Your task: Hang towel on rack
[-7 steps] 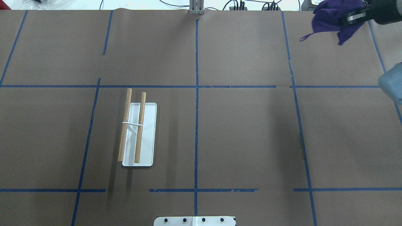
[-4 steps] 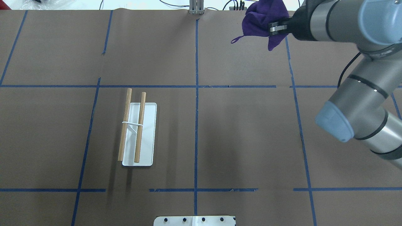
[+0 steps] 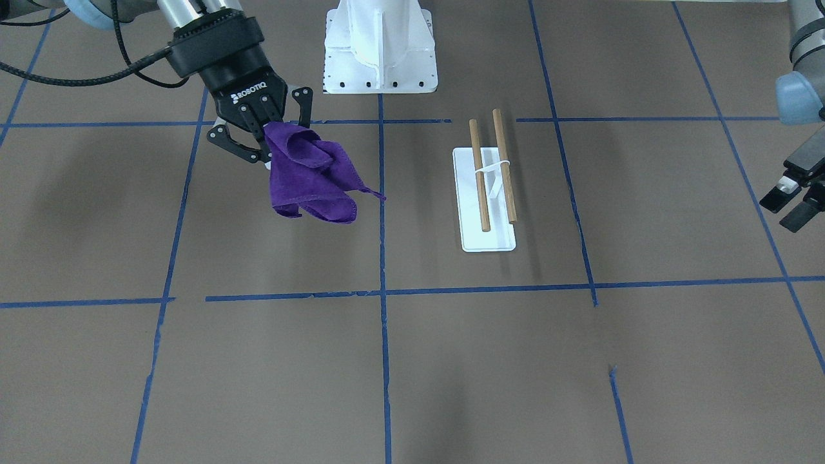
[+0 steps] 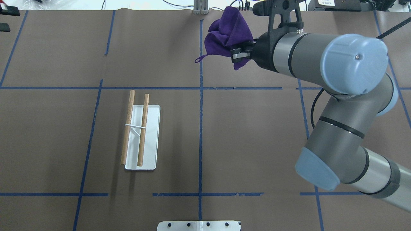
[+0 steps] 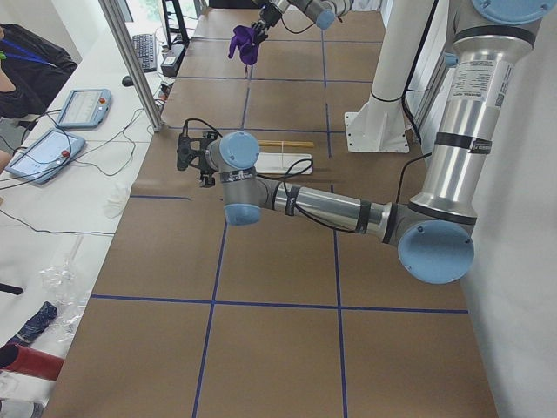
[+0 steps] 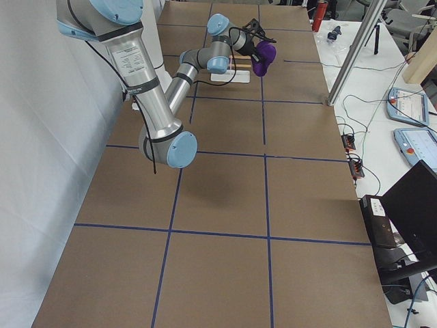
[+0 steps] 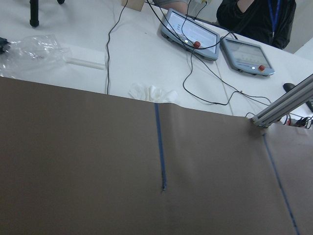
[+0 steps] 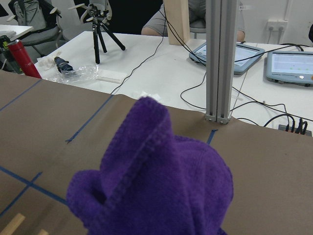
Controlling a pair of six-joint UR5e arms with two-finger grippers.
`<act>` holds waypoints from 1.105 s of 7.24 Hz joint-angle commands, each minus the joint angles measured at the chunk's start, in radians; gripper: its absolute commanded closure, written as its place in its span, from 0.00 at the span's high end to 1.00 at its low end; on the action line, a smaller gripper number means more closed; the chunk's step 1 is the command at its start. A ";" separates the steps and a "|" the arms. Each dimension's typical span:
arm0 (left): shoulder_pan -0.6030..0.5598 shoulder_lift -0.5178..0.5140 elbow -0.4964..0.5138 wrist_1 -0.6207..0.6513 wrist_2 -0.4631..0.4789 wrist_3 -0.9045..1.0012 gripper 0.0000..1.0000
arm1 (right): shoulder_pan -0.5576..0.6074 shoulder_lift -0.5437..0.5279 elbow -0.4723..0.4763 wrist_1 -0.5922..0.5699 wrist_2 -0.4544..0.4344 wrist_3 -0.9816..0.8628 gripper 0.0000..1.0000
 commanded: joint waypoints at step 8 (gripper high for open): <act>0.345 -0.319 -0.006 0.015 -0.058 -0.553 1.00 | -0.243 0.051 -0.008 0.107 -0.168 -0.085 0.00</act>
